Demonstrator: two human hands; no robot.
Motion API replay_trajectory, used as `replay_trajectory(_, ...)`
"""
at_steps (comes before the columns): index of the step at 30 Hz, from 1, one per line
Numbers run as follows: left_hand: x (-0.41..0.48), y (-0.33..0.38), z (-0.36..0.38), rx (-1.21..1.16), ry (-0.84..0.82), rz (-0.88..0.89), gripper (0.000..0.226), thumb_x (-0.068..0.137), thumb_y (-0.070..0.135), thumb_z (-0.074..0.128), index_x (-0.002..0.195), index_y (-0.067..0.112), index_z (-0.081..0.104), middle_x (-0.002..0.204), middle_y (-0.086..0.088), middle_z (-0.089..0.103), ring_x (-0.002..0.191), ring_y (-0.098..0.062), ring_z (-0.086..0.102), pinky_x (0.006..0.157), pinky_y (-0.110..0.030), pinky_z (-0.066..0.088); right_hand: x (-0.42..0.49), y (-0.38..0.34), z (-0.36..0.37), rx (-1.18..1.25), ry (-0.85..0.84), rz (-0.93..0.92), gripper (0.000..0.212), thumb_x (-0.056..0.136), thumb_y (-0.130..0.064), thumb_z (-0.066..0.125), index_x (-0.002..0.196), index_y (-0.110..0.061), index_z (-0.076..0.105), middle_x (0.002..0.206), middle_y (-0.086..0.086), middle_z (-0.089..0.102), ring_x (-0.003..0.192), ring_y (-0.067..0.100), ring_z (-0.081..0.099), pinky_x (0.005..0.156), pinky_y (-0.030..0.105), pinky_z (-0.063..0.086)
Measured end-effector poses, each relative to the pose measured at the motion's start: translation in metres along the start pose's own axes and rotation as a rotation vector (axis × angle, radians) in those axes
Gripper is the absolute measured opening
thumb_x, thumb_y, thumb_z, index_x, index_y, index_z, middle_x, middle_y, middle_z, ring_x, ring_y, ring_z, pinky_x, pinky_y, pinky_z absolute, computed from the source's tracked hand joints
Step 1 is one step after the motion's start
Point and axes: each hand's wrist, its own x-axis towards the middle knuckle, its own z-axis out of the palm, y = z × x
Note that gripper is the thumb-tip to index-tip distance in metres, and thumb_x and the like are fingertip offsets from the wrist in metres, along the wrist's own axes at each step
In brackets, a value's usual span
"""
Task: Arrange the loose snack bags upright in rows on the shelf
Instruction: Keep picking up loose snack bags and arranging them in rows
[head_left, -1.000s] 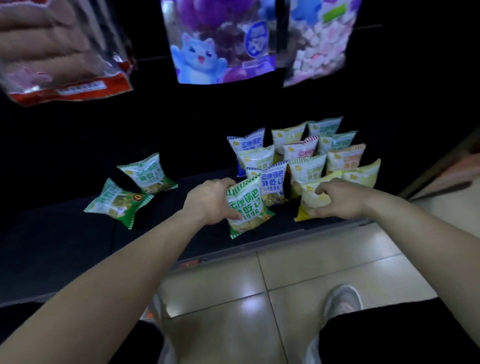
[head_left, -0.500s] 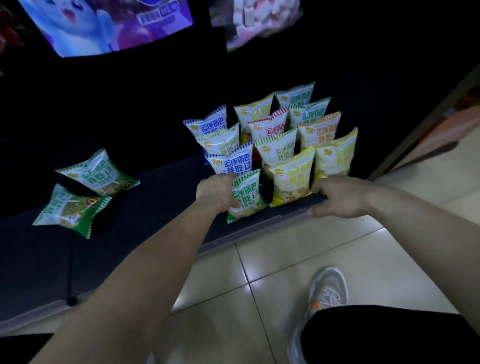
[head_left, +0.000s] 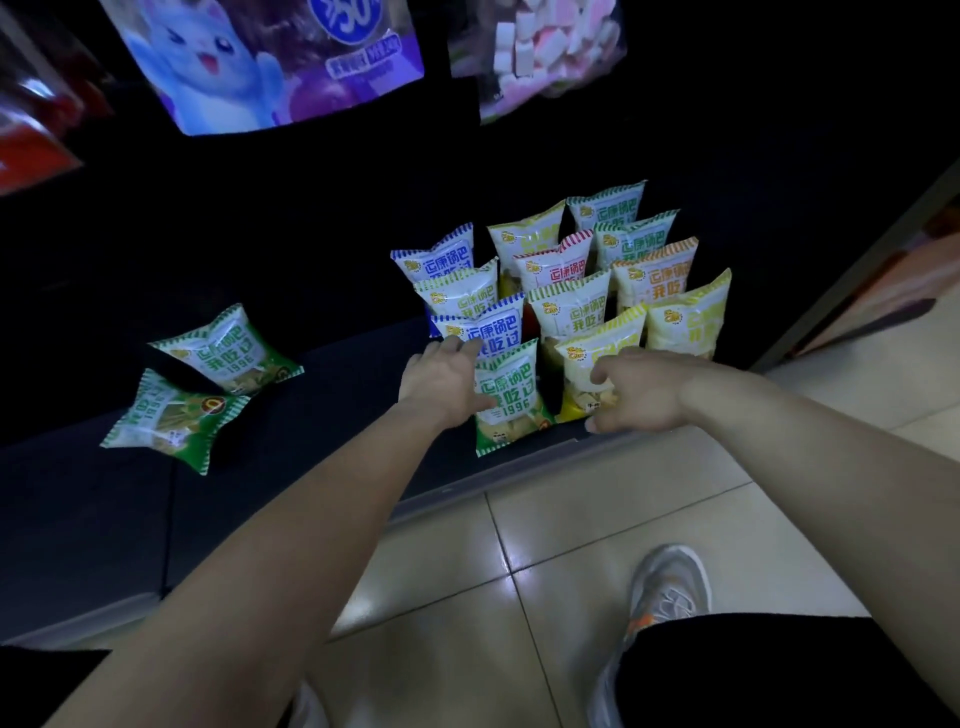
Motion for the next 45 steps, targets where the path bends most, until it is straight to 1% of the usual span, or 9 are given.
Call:
replay_trajectory(5, -0.056, -0.044, -0.046, 0.004, -0.048, 0.001, 0.079, 0.089, 0.059, 0.059, 0.153, 0.026, 0.027, 0.152, -0.004, 0.036, 0.136, -0.026, 0.036, 0.108, -0.041, 0.035, 0.006, -0.051, -0.019, -0.010, 0.074, -0.108, 0.069, 0.086, -0.058, 0.064, 0.143, -0.024, 0.045, 0.142, 0.004, 0.047, 0.122, 0.027, 0.052, 0.096, 0.042, 0.048)
replay_trajectory(9, -0.116, -0.107, -0.081, 0.034, -0.140, -0.048, 0.073, 0.092, 0.058, 0.055, 0.152, 0.026, 0.028, 0.152, -0.002, 0.036, 0.134, -0.024, 0.040, 0.105, -0.039, 0.041, 0.009, -0.109, -0.026, -0.031, 0.172, -0.187, 0.072, 0.090, -0.058, 0.059, 0.149, -0.024, 0.036, 0.150, 0.003, 0.039, 0.129, 0.027, 0.048, 0.095, 0.041, 0.047)
replay_trajectory(14, -0.189, -0.197, -0.099, 0.016, -0.164, -0.177, 0.073, 0.092, 0.057, 0.056, 0.152, 0.024, 0.032, 0.158, -0.002, 0.030, 0.140, -0.023, 0.036, 0.111, -0.036, 0.035, 0.016, -0.192, -0.017, -0.003, 0.239, -0.322, 0.071, 0.091, -0.053, 0.060, 0.151, -0.027, 0.032, 0.151, 0.001, 0.036, 0.133, 0.027, 0.044, 0.098, 0.043, 0.045)
replay_trajectory(22, -0.214, -0.303, -0.069, -0.337, -0.039, -0.466, 0.074, 0.086, 0.049, 0.068, 0.148, 0.021, 0.040, 0.144, -0.007, 0.049, 0.121, -0.024, 0.054, 0.101, -0.036, 0.045, 0.091, -0.301, -0.010, 0.016, 0.254, -0.397, 0.074, 0.092, -0.046, 0.062, 0.153, -0.024, 0.027, 0.150, 0.004, 0.034, 0.134, 0.028, 0.040, 0.101, 0.043, 0.045)
replay_trajectory(27, -0.202, -0.328, -0.050, -0.361, 0.004, -0.475, 0.073, 0.088, 0.051, 0.065, 0.150, 0.024, 0.036, 0.144, -0.005, 0.045, 0.124, -0.023, 0.052, 0.101, -0.037, 0.045, 0.179, -0.370, -0.011, 0.062, 0.290, -0.400, 0.077, 0.091, -0.042, 0.063, 0.154, -0.020, 0.025, 0.152, 0.007, 0.029, 0.136, 0.030, 0.036, 0.104, 0.044, 0.043)
replay_trajectory(31, -0.203, -0.343, -0.035, -0.368, -0.015, -0.492, 0.075, 0.088, 0.054, 0.062, 0.151, 0.025, 0.032, 0.147, -0.002, 0.041, 0.133, -0.024, 0.044, 0.107, -0.040, 0.041, 0.244, -0.411, -0.015, -0.094, 0.403, -0.419, 0.079, 0.090, -0.039, 0.062, 0.155, -0.018, 0.023, 0.156, 0.006, 0.028, 0.136, 0.031, 0.032, 0.106, 0.047, 0.037)
replay_trajectory(35, -0.204, -0.350, -0.025, -0.416, -0.020, -0.498, 0.075, 0.089, 0.054, 0.061, 0.151, 0.027, 0.030, 0.147, 0.003, 0.039, 0.133, -0.021, 0.043, 0.107, -0.038, 0.040, 0.283, -0.436, -0.011, -0.229, 0.391, -0.431, 0.090, 0.084, -0.040, 0.068, 0.156, -0.018, 0.019, 0.157, 0.006, 0.028, 0.142, 0.028, 0.027, 0.112, 0.047, 0.027)
replay_trajectory(40, -0.203, -0.352, -0.021, -0.430, 0.005, -0.499, 0.076, 0.088, 0.055, 0.062, 0.152, 0.026, 0.031, 0.146, 0.003, 0.040, 0.132, -0.019, 0.044, 0.106, -0.036, 0.041, 0.288, -0.439, 0.004, -0.339, 0.404, -0.375, 0.082, 0.069, -0.058, 0.077, 0.135, -0.021, 0.045, 0.134, 0.011, 0.041, 0.123, 0.029, 0.039, 0.100, 0.045, 0.034)
replay_trajectory(45, -0.198, -0.345, -0.026, -0.411, 0.013, -0.483, 0.076, 0.088, 0.054, 0.062, 0.151, 0.027, 0.032, 0.150, 0.000, 0.038, 0.138, -0.021, 0.039, 0.109, -0.038, 0.039, 0.255, -0.417, -0.003, -0.229, 0.397, -0.362, 0.065, 0.076, -0.047, 0.078, 0.128, -0.021, 0.050, 0.119, 0.004, 0.056, 0.104, 0.026, 0.058, 0.084, 0.039, 0.040)
